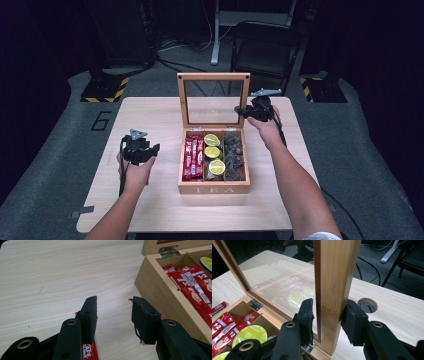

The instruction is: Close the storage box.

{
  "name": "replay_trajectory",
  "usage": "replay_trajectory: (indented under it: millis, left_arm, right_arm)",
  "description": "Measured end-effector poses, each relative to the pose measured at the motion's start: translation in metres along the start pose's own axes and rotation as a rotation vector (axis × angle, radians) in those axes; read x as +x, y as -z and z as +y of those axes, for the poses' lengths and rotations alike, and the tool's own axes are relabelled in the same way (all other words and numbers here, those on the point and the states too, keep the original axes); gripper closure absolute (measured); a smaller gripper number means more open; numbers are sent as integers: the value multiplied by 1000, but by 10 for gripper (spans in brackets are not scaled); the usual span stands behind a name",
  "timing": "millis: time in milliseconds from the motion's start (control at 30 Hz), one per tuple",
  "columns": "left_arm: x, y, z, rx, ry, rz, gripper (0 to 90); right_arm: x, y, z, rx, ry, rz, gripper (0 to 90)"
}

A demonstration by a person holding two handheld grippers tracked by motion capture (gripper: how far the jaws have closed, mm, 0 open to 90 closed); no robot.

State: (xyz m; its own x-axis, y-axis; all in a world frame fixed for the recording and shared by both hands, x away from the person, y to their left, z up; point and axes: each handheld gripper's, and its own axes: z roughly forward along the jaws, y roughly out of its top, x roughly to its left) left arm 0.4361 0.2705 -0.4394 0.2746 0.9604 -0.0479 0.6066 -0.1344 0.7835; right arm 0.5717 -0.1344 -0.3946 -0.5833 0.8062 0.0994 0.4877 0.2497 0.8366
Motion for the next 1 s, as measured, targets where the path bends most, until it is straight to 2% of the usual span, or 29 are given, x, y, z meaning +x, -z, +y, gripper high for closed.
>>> replay_trajectory:
  millis: [233, 300, 367, 633, 1000]
  left_arm:
    - [-6, 3, 10, -13, -11, -16, 548]
    - [-8, 4, 14, -18, -16, -29, 541]
    - [-9, 6, 18, -6, -32, -36, 538]
    - [-18, 16, 37, -34, -42, -65, 534]
    - [-34, 24, 61, -57, -92, -105, 535]
  right_arm:
    - [3, 5, -2, 0, 11, 5, 616]
    - [3, 6, -2, 0, 26, 4, 615]
    - [4, 7, -4, -7, 22, 7, 615]
    - [7, 13, -10, -31, 16, 20, 608]
    - [9, 21, -12, -44, 31, 31, 603]
